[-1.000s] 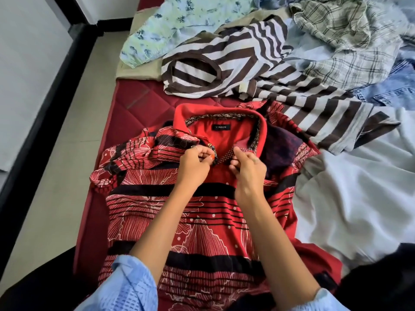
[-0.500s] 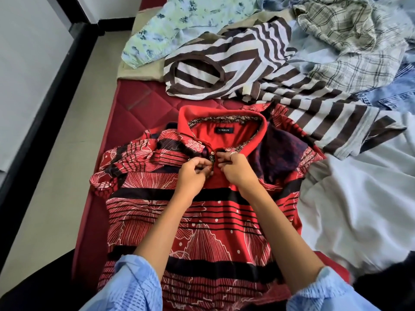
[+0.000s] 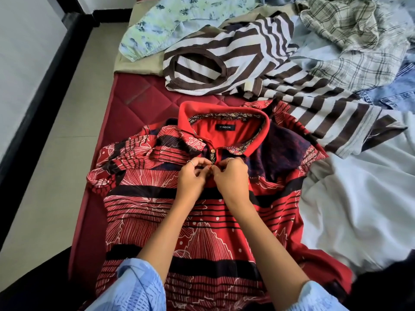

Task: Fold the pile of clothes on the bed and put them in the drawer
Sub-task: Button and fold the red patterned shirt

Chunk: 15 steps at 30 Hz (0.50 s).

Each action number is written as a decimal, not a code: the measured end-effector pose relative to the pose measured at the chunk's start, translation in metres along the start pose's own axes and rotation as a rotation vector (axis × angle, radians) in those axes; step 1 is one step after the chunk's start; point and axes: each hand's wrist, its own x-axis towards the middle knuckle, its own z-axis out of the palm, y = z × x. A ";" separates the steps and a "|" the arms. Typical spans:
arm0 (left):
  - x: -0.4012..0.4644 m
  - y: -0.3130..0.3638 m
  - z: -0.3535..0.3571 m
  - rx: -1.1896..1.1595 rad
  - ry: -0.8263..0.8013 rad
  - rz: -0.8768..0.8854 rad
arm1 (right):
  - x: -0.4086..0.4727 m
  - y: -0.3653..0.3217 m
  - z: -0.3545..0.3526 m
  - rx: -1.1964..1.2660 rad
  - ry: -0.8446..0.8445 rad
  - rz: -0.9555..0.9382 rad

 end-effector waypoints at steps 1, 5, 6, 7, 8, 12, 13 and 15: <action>0.000 0.000 0.000 -0.002 0.001 0.003 | 0.001 0.000 0.002 -0.028 -0.006 -0.001; 0.001 0.000 0.000 0.041 0.008 0.008 | 0.004 -0.008 0.002 -0.104 -0.040 0.022; 0.001 -0.001 0.000 0.051 0.012 0.007 | 0.004 -0.010 0.002 -0.111 -0.052 0.027; 0.001 -0.001 0.000 0.057 0.016 0.006 | 0.004 -0.012 0.001 -0.114 -0.062 0.033; 0.001 -0.002 0.000 0.063 0.021 0.005 | 0.005 -0.013 0.001 -0.114 -0.068 0.036; -0.001 -0.002 0.001 0.050 0.029 0.004 | 0.004 -0.005 0.001 -0.095 -0.045 0.022; -0.003 -0.003 0.003 0.057 0.038 0.018 | 0.003 -0.001 0.001 -0.072 -0.031 0.019; -0.007 -0.007 0.007 0.101 0.088 0.078 | 0.000 0.004 0.000 -0.023 -0.002 0.008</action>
